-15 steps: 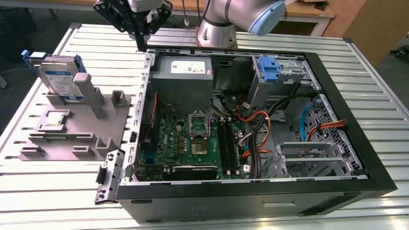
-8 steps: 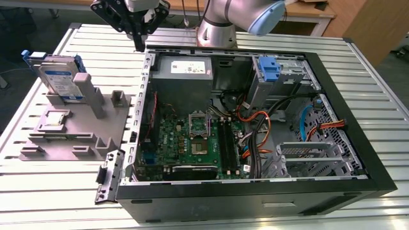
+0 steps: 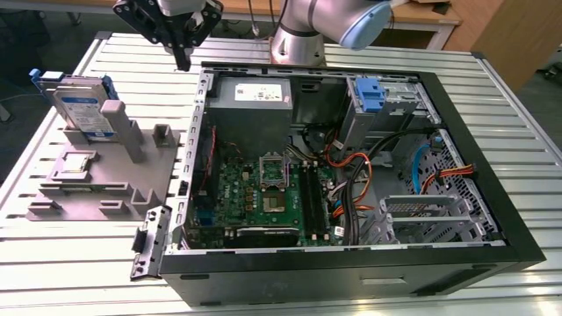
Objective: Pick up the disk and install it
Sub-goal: 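Reach for the disk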
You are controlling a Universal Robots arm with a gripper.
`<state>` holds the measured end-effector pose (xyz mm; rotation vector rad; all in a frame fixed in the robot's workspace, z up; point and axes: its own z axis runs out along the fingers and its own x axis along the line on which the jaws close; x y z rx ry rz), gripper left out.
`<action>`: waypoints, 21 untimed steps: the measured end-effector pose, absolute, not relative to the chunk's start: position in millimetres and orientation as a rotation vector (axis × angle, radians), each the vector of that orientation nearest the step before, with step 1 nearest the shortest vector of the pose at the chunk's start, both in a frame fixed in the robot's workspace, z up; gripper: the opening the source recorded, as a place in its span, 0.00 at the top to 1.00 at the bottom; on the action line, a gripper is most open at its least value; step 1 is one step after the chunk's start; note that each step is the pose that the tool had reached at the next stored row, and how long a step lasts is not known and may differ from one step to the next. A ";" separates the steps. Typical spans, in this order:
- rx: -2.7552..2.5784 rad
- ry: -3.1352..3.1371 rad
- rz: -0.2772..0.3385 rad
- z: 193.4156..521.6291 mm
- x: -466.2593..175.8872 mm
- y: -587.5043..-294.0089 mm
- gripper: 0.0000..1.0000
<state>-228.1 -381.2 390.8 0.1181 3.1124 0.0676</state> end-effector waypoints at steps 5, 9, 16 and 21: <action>0.118 3.113 0.068 390.7 -236.0 -381.2 0.90; 0.118 3.112 0.068 390.5 -241.8 -381.2 0.90; 0.118 3.112 0.068 390.3 -250.6 -381.2 0.90; 0.118 3.112 0.068 390.2 -256.3 -381.2 0.90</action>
